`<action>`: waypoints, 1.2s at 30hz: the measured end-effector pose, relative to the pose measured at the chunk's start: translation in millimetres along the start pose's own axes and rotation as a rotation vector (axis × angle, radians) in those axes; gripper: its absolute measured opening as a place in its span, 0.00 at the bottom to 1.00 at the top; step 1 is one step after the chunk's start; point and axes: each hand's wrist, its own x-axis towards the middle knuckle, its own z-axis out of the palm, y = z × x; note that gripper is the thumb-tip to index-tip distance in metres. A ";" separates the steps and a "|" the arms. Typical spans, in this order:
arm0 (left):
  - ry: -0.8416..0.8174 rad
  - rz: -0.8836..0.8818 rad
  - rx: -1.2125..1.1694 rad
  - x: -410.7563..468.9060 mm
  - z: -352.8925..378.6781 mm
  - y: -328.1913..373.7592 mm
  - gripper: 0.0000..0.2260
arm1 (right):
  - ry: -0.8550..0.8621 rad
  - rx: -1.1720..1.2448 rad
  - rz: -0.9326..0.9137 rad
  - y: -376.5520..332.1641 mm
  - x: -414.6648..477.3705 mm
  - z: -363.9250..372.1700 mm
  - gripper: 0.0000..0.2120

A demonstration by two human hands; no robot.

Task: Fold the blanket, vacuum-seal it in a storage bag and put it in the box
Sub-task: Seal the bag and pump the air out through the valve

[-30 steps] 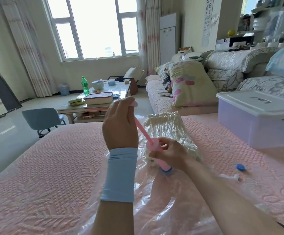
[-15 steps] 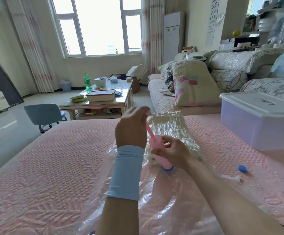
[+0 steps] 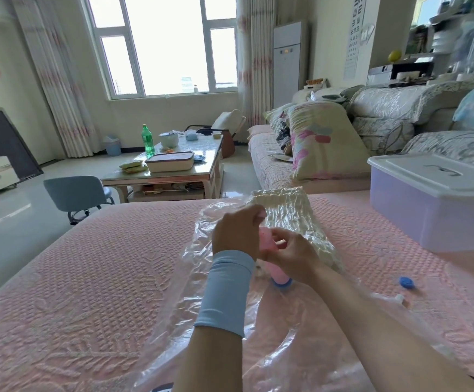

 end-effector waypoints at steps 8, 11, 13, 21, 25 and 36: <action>0.734 0.134 -0.190 11.2 -40.4 10.2 0.09 | -0.027 0.016 -0.002 5.1 3.8 -2.5 0.25; 0.560 0.061 -0.214 4.1 -15.0 6.9 0.06 | -0.015 0.017 -0.002 4.8 4.5 0.4 0.24; 0.215 -0.039 -0.156 -2.2 7.3 1.1 0.07 | 0.001 0.023 0.004 3.5 4.1 2.0 0.22; 0.395 0.123 -0.102 4.6 -18.4 9.2 0.06 | 0.001 0.027 -0.002 2.0 0.4 -4.2 0.26; 0.709 0.148 -0.157 11.5 -40.8 10.4 0.10 | -0.032 0.031 -0.008 5.1 2.6 -4.0 0.24; -0.092 -0.091 -0.079 -2.1 21.0 1.3 0.07 | 0.015 0.045 0.005 3.6 1.5 -0.6 0.20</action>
